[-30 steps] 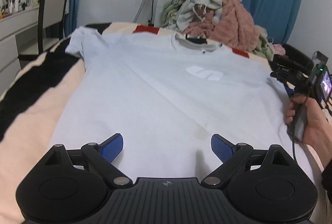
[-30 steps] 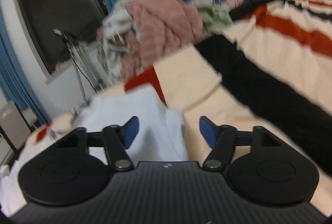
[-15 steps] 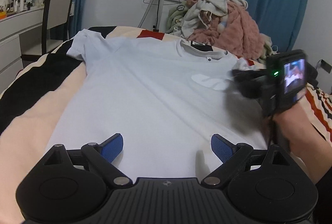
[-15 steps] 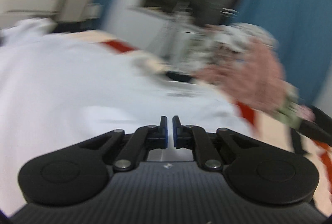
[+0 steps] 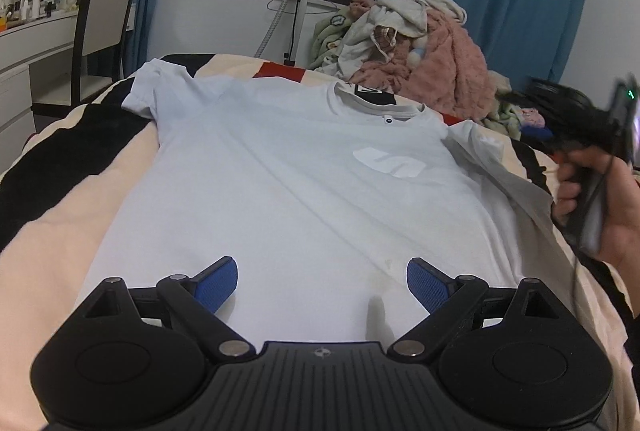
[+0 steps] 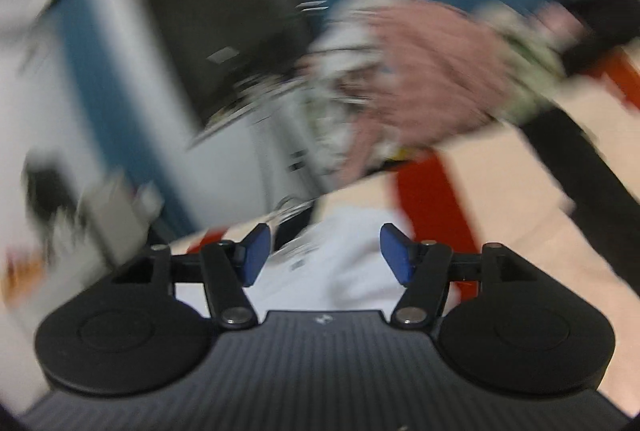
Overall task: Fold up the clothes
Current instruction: 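Grasp the side edge of the white T-shirt with the right gripper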
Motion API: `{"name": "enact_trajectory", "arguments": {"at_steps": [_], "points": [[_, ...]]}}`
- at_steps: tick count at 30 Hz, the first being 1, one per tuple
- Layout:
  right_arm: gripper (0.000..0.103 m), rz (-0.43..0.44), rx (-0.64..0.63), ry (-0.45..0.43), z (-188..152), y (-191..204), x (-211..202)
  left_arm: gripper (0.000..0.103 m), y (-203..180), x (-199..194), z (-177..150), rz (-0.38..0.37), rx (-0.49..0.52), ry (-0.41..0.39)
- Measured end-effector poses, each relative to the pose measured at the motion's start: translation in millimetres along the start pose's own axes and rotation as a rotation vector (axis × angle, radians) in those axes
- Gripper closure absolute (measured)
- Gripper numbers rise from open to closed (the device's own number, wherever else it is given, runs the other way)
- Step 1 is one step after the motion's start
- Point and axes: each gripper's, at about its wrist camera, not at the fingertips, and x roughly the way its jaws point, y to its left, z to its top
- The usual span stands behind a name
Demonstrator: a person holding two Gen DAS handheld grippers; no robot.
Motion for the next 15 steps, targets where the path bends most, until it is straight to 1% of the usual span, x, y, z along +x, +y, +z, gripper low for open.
{"name": "enact_trajectory", "arguments": {"at_steps": [1, 2, 3, 5, 6, 9, 10, 13, 15], "points": [[0.04, -0.014, 0.103, -0.003, 6, -25, 0, 0.01, 0, 0, -1, -0.002, 0.0, 0.003], [0.044, -0.019, 0.187, 0.004, 7, -49, 2, 0.01, 0, 1, -1, -0.003, 0.001, 0.006], [0.059, -0.024, 0.245, 0.027, 4, -67, 6, 0.01, 0, 2, -2, -0.003, 0.001, 0.01], [0.076, -0.04, 0.299, 0.107, -5, -93, 18, 0.01, -1, 5, -3, -0.002, 0.003, 0.018], [0.077, -0.031, 0.313, 0.143, -11, -98, 24, 0.01, -2, 6, -3, -0.001, 0.005, 0.02], [0.077, 0.057, 0.34, 0.232, -28, -100, 40, 0.01, -3, 9, -4, 0.002, 0.016, 0.023], [0.077, 0.064, 0.33, 0.258, -34, -97, 46, 0.01, -3, 10, -5, 0.005, 0.021, 0.025], [0.075, -0.046, 0.237, 0.263, -45, -86, 53, 0.01, -3, 13, -6, 0.014, 0.026, 0.035], [0.077, -0.066, 0.263, 0.258, -50, -90, 56, 0.01, -3, 14, -7, 0.016, 0.027, 0.039]]}}
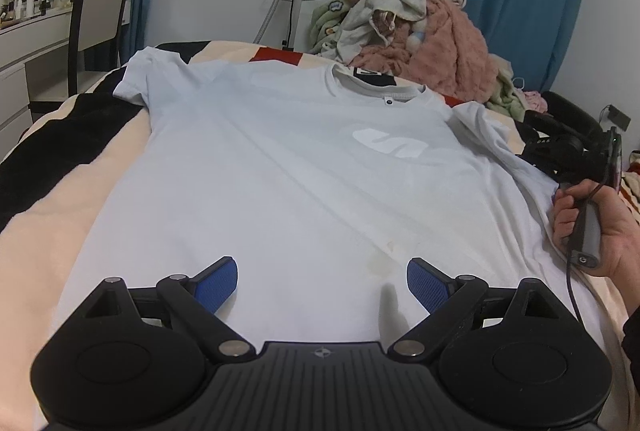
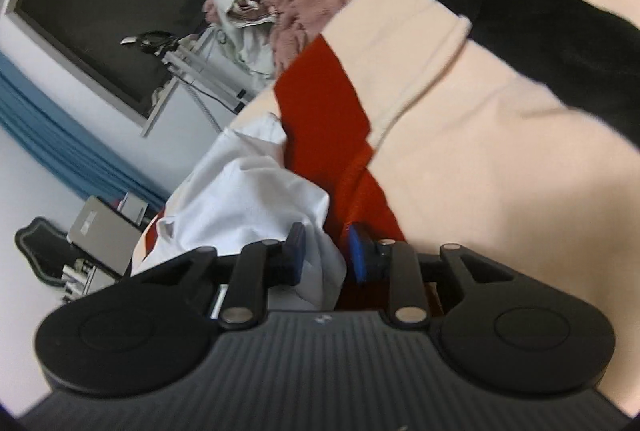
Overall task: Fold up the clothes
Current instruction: 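Grasp the side edge of the white T-shirt with the right gripper, then fold the held side edge over the shirt body with the right gripper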
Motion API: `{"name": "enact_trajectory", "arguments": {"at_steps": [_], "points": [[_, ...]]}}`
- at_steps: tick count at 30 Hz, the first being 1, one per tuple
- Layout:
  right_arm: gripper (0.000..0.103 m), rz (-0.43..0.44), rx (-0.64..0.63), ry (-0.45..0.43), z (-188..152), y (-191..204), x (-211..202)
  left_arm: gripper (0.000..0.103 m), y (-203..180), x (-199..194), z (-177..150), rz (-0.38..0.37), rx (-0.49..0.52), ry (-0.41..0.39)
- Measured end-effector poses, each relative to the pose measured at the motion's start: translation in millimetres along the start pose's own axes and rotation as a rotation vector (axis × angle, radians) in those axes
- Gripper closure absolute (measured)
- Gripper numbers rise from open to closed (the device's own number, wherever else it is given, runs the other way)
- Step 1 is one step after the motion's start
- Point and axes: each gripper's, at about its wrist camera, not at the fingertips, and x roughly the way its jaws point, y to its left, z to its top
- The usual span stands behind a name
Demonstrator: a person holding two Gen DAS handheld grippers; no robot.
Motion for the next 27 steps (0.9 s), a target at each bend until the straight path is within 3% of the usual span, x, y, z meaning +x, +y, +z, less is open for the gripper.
{"name": "enact_trajectory", "arguments": {"at_steps": [4, 5, 6, 9, 13, 17, 20, 23, 25, 26, 27], "points": [[0.076, 0.036, 0.001, -0.002, -7, 2, 3, 0.01, 0, 1, 0, -0.006, 0.005, 0.004], [0.079, 0.063, -0.017, 0.01, -8, 6, 4, 0.01, -1, 1, 0, -0.007, 0.007, 0.004], [0.097, 0.081, -0.033, 0.017, -9, 10, 3, 0.01, -1, 1, 0, -0.007, 0.008, 0.003], [0.098, 0.037, -0.137, -0.012, 1, 29, -11, 0.01, -1, -1, 0, 0.0, 0.006, -0.002], [0.098, -0.104, -0.377, -0.117, 35, 52, -46, 0.01, 1, 2, -1, 0.03, 0.007, 0.007], [0.098, -0.368, -0.66, -0.21, 80, 57, -54, 0.01, 1, 8, -1, 0.091, 0.031, 0.023], [0.098, -0.503, -0.709, -0.235, 109, 41, -47, 0.01, 1, 12, 0, 0.091, 0.039, 0.03], [0.096, -0.533, -0.677, -0.257, 120, 21, -48, 0.011, 3, 13, 3, 0.075, 0.031, 0.025], [0.091, -0.518, -0.642, -0.255, 118, 14, -55, 0.011, 3, 13, 5, 0.063, 0.025, 0.02], [0.068, -0.511, -0.629, -0.249, 115, 13, -59, 0.011, 4, 13, 6, 0.058, 0.022, 0.018], [0.038, -0.501, -0.617, -0.253, 111, 14, -64, 0.011, 3, 13, 7, 0.053, 0.022, 0.014]]}}
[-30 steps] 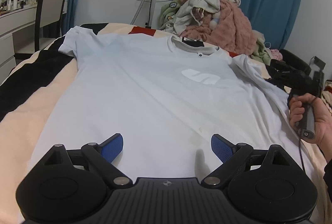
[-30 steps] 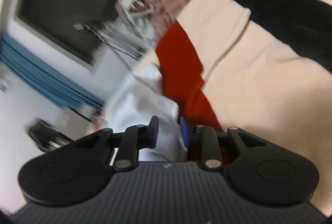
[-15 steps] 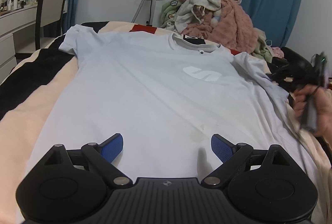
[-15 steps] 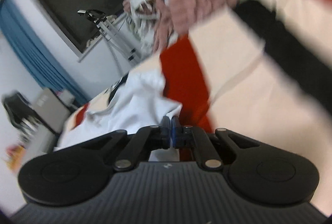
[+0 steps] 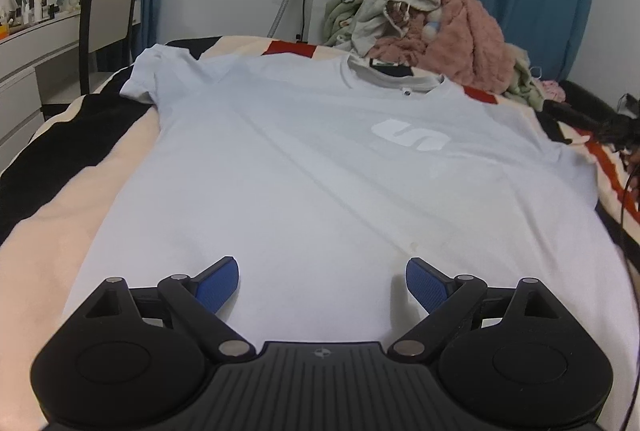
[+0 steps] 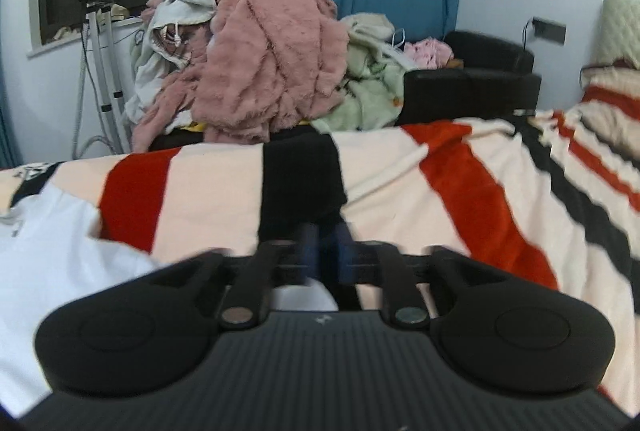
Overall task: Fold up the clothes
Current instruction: 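Fold the held side edge over the shirt body with the right gripper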
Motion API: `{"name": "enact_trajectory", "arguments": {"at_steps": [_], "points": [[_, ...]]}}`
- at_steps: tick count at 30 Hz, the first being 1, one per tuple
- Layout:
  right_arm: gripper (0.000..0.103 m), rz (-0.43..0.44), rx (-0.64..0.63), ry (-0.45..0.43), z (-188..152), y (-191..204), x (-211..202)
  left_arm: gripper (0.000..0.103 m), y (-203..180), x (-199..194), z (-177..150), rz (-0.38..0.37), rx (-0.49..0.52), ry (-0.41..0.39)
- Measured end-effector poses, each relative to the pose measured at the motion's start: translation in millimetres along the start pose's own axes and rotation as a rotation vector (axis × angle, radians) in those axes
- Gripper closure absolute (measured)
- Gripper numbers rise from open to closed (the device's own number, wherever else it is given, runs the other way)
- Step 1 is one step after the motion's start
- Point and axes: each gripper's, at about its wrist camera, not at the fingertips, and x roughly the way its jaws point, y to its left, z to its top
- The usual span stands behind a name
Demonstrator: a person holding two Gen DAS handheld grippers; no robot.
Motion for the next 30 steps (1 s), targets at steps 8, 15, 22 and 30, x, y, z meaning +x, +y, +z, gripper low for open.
{"name": "enact_trajectory", "arguments": {"at_steps": [8, 15, 22, 30], "points": [[0.02, 0.158, 0.217, -0.103, -36, 12, -129, 0.011, -7, -25, -1, -0.074, 0.015, -0.038], [0.018, 0.37, 0.641, 0.001, -90, 5, -196, 0.011, -9, -71, -8, -0.122, 0.043, -0.107], [0.018, 0.431, 1.089, 0.06, -134, -13, -158, 0.01, -8, -92, -17, -0.147, 0.05, -0.11], [0.026, 0.459, 1.053, 0.093, -180, -16, -65, 0.01, -5, -57, -15, -0.146, -0.006, -0.056]]}}
